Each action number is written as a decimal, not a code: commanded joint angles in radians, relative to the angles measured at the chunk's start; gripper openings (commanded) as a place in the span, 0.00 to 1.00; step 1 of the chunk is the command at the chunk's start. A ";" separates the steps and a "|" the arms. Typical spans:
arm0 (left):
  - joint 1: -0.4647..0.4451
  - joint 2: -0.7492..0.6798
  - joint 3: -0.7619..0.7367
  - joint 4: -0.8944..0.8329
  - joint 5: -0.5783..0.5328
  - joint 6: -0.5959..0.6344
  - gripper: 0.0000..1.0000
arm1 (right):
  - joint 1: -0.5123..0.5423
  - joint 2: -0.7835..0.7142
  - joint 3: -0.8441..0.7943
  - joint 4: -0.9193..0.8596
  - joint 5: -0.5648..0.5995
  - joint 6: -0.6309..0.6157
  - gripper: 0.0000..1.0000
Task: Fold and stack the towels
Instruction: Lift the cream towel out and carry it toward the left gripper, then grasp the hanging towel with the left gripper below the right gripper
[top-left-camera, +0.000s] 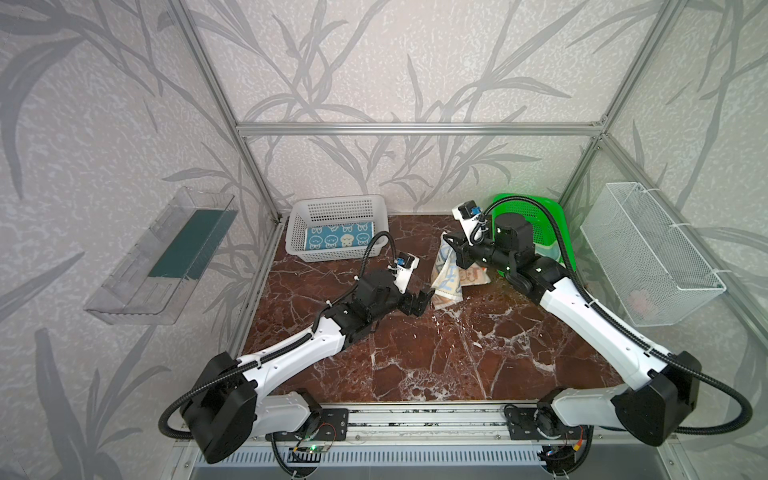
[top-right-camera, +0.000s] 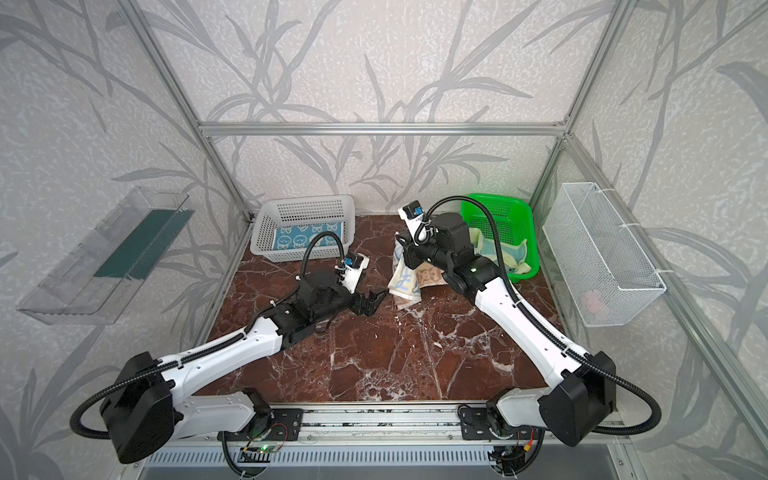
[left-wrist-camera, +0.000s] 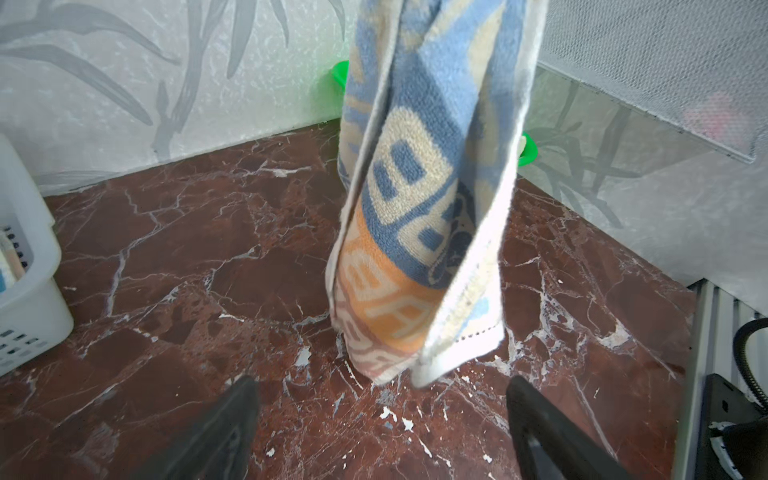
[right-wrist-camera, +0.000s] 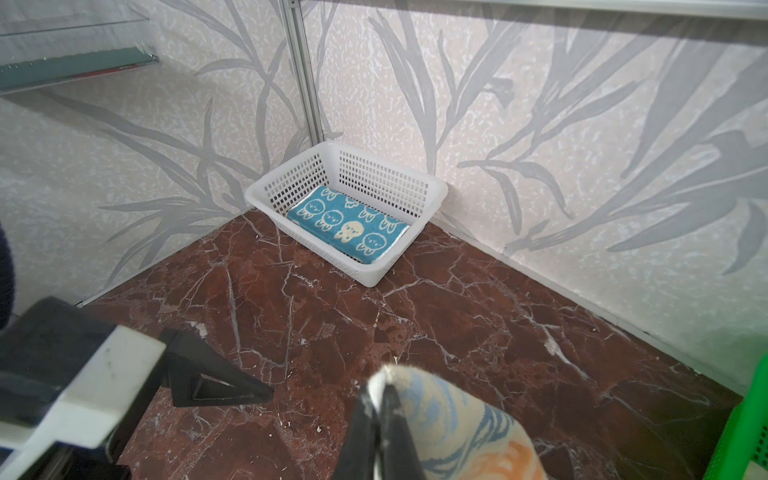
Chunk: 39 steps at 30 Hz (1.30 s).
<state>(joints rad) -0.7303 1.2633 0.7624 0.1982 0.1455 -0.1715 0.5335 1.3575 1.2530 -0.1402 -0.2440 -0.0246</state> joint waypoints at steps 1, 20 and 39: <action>0.003 0.043 -0.023 0.060 -0.039 -0.021 0.94 | 0.021 0.013 -0.012 0.081 -0.001 0.042 0.00; 0.003 0.162 0.070 0.105 0.090 -0.071 0.88 | 0.035 0.061 -0.061 0.142 0.053 0.113 0.00; 0.002 0.049 -0.055 -0.030 -0.074 -0.018 0.87 | 0.146 0.306 0.009 0.162 0.017 0.172 0.03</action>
<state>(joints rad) -0.7300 1.3552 0.7368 0.1951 0.1204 -0.2123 0.6441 1.6203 1.2057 -0.0055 -0.1925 0.1173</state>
